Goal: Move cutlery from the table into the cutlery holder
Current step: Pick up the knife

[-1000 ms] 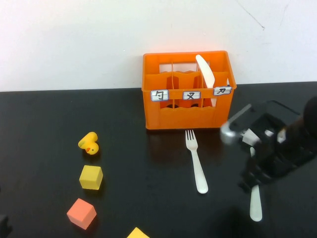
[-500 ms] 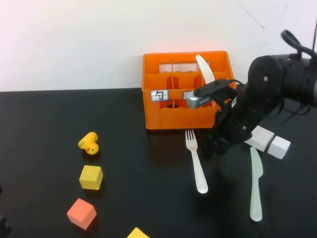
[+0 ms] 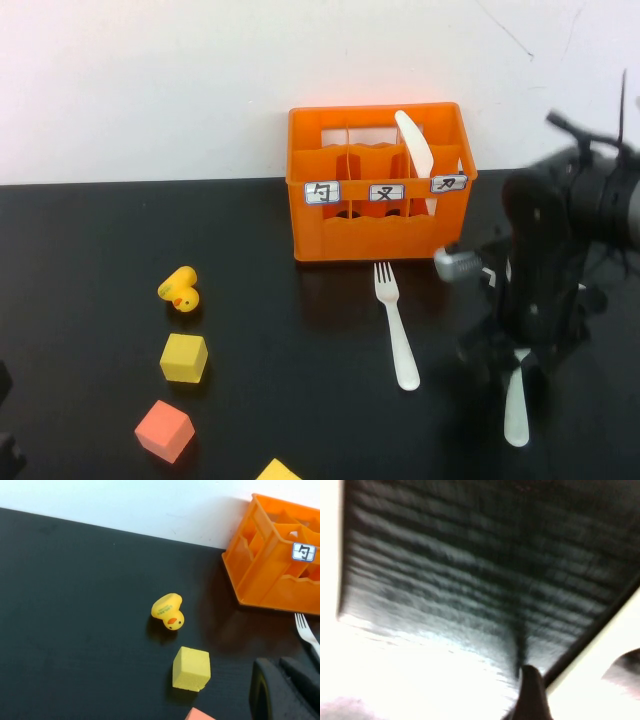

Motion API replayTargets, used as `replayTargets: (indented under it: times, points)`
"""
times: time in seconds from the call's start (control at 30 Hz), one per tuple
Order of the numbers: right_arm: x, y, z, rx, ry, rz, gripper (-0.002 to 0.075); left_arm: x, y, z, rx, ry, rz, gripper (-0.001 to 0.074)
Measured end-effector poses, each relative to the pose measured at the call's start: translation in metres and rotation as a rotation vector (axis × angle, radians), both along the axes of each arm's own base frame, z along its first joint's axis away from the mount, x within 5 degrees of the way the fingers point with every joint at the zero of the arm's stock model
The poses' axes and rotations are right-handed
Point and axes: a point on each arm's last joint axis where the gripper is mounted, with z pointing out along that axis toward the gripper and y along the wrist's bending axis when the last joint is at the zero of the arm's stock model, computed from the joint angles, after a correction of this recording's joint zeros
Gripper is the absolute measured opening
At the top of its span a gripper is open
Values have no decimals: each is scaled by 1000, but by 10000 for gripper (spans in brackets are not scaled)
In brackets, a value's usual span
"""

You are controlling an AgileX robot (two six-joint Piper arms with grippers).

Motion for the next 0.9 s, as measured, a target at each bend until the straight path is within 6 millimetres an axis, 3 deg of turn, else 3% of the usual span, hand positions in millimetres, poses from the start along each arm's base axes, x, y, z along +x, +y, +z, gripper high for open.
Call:
replayTargets:
  times: [0.2, 0.37, 0.53, 0.73, 0.9]
  points:
    - [-13, -4, -12, 41, -22, -47, 454, 0, 0, 0, -4, 1, -2, -1]
    - [-16, -3, -12, 67, -26, 62, 424, 0, 0, 0, -8, -1, -3, -1]
    - [-17, -4, -12, 65, -22, 164, 311, 0, -1, 0, -12, -4, -7, -1]
    - [-16, -5, -12, 48, -27, 245, 117, 0, -1, 0, -13, -4, -8, -1]
    - [-16, -5, -12, 48, -27, 263, 117, 0, -1, 0, -13, -4, -8, -1]
